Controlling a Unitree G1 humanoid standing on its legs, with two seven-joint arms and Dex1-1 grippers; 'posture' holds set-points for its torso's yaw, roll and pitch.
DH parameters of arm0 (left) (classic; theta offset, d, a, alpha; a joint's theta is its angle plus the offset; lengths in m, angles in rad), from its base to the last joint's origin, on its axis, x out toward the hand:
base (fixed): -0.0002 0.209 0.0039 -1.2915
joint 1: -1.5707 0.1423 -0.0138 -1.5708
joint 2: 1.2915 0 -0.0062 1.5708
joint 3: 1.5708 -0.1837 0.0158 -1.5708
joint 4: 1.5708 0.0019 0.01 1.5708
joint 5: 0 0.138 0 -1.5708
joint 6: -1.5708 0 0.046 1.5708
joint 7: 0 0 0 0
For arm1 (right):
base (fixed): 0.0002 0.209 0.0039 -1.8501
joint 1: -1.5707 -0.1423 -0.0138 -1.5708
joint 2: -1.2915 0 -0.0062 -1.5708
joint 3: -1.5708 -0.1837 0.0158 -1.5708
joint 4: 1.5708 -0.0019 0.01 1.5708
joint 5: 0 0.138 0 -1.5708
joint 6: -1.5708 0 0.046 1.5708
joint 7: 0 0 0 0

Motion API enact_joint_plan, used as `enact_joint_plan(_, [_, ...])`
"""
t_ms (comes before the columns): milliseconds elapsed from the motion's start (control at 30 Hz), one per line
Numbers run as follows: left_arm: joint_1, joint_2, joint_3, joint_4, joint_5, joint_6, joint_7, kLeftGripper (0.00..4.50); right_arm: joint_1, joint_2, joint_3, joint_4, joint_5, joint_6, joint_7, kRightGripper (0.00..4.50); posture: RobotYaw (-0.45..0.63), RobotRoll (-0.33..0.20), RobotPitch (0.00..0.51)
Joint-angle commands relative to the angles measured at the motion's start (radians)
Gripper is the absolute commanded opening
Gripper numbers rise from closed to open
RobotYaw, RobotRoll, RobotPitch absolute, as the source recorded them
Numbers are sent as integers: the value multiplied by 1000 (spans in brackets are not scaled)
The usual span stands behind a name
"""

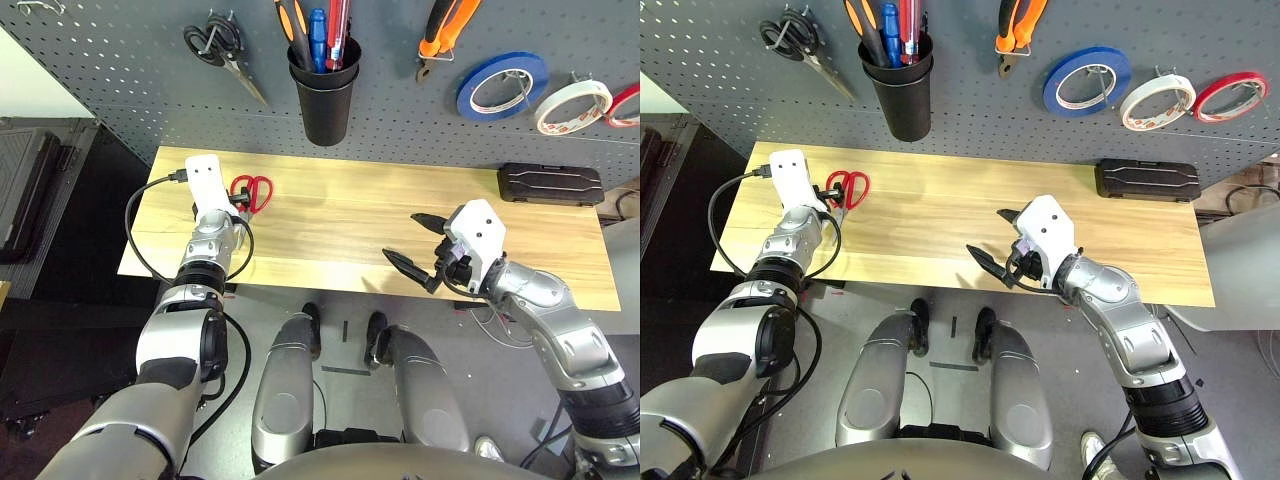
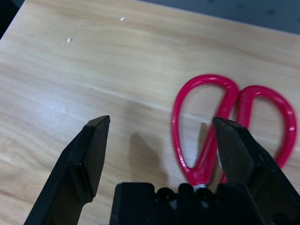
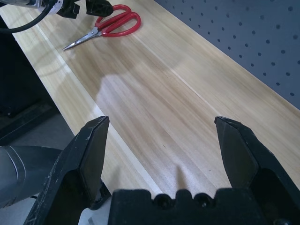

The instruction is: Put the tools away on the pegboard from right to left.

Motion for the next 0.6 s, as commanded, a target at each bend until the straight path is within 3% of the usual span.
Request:
enact_joint_plan(33, [7,0,0,56,17,7,22,4482,26,-13,-6,-30,9,16,5,4500,80,0,399])
enact_joint_plan(333, [0,-10,-6,117,23,45,24,4482,30,-27,-15,-51,12,25,4,4500,58,0,401])
enact_joint_plan(433, [-1,-13,-13,119,29,58,15,3902,36,-36,-17,-59,16,22,11,4500,57,0,402])
enact_joint_plan(600, [10,-31,-14,103,24,79,2,2012,41,-66,-22,-58,31,14,41,4500,62,0,404])
